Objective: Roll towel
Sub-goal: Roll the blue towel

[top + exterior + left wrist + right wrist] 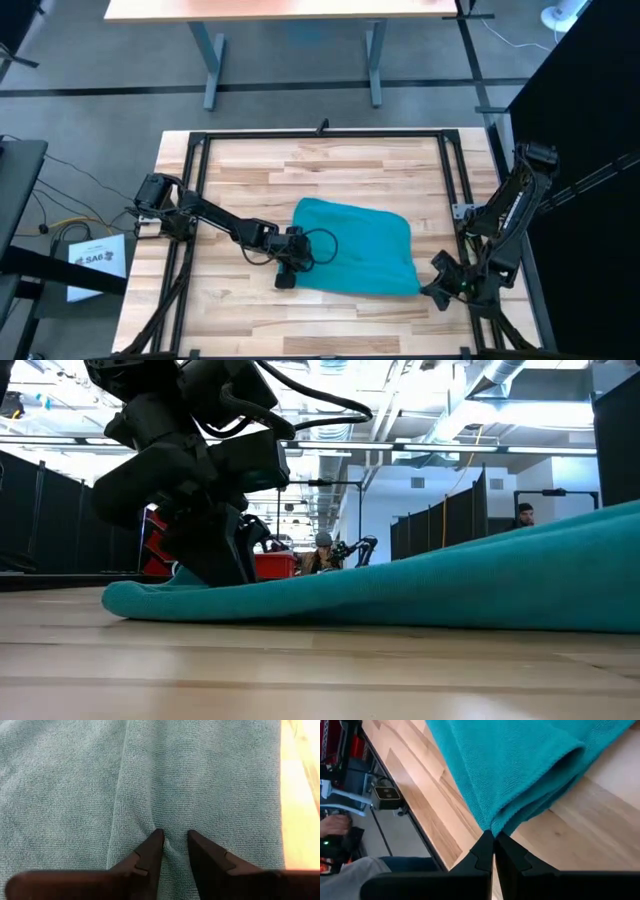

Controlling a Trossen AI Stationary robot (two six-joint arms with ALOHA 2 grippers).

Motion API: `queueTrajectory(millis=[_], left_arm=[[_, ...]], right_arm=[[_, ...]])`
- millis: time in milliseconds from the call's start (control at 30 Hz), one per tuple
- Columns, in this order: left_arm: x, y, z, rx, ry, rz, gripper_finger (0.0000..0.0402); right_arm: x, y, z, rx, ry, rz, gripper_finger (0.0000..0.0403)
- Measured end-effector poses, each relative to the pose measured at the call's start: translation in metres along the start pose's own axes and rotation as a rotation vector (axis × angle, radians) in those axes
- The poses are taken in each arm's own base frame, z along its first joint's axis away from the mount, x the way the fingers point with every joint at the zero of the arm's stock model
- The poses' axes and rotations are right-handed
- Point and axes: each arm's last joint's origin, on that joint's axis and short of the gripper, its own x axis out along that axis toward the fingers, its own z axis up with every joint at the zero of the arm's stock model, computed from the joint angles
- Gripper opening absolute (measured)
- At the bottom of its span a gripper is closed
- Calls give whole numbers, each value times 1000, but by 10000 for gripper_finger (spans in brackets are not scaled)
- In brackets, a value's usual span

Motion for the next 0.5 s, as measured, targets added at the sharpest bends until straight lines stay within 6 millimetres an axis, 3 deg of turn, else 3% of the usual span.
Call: queueTrajectory(millis=[233, 500], left_arm=[[0, 0, 0, -10, 0, 1, 81], [0, 0, 0, -33, -1, -8, 81]], right_arm=[[19, -1, -2, -5, -36, -57, 10], [50, 6, -15, 2, -17, -25, 81]])
